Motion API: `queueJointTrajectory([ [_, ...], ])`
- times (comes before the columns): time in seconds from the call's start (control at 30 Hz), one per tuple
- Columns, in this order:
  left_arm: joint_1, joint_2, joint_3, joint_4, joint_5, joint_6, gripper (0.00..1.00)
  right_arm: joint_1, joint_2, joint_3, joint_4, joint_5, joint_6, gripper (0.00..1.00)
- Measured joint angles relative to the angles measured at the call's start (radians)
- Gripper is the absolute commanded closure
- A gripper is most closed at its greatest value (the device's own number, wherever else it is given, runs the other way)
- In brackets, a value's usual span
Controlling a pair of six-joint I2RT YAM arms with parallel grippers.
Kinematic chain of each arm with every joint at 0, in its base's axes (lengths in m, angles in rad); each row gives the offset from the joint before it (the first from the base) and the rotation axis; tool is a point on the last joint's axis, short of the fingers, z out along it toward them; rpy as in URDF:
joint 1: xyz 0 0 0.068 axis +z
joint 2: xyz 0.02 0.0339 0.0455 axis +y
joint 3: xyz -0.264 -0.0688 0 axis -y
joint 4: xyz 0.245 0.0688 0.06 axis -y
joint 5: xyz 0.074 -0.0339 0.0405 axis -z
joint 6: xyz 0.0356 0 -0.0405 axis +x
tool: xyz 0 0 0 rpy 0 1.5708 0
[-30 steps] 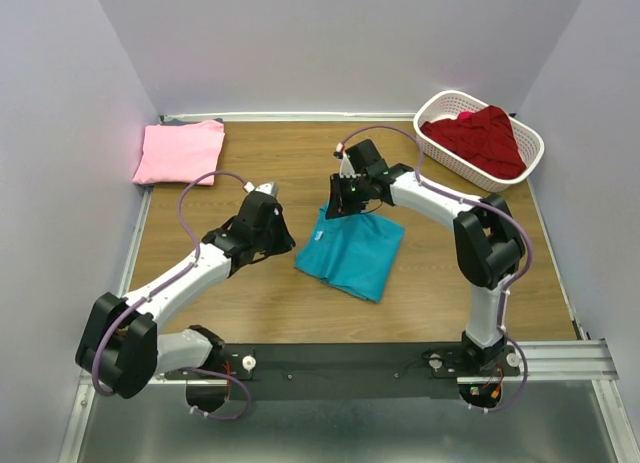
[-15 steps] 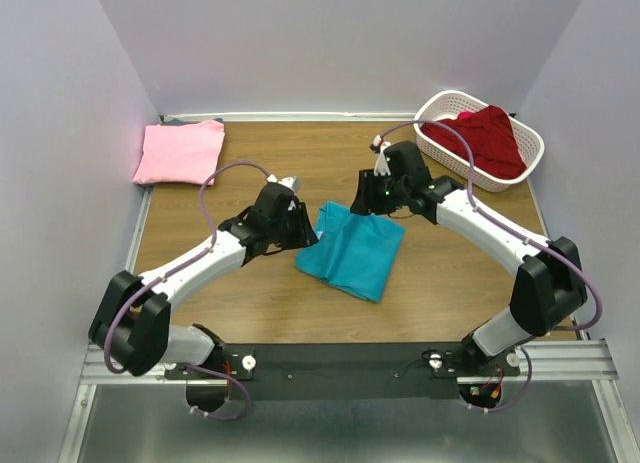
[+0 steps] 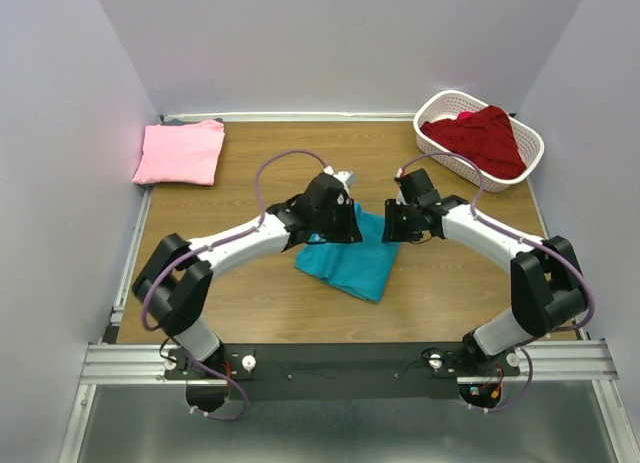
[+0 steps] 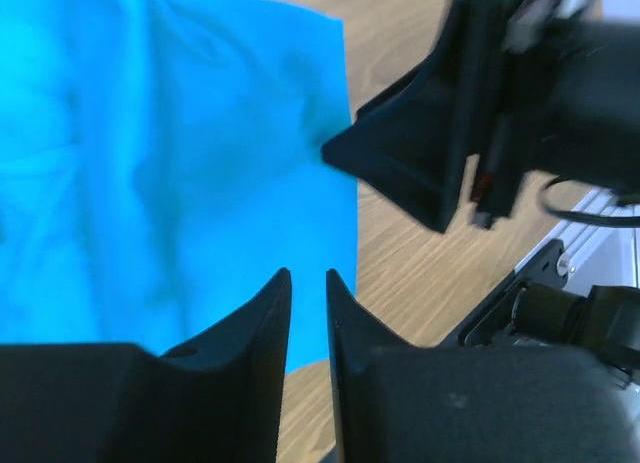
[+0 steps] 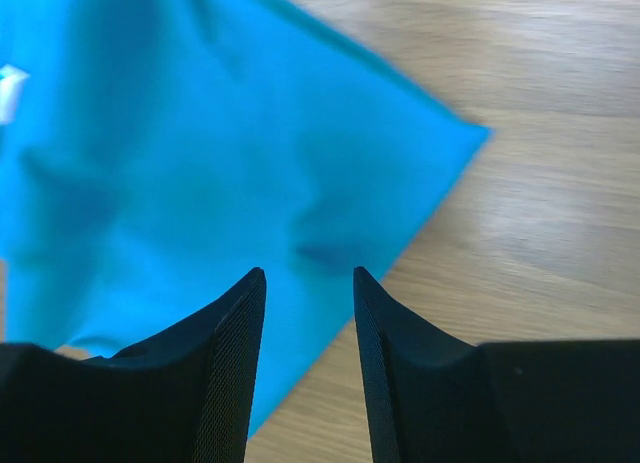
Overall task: Fold and stack the t-shirts
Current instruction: Fold the tshirt
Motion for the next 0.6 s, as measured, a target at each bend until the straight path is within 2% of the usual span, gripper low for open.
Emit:
queueJointTrajectory([
  [0.23, -0.008, 0.199, 0.013, 0.027, 0.021, -0.003, 0.87, -0.042, 0.000, -0.016, 0.000, 0.018, -0.005, 0.52],
  [0.6, 0.187, 0.190, -0.158, 0.107, 0.048, 0.004, 0.88, -0.041, 0.016, -0.014, 0.007, -0.010, -0.036, 0.56],
])
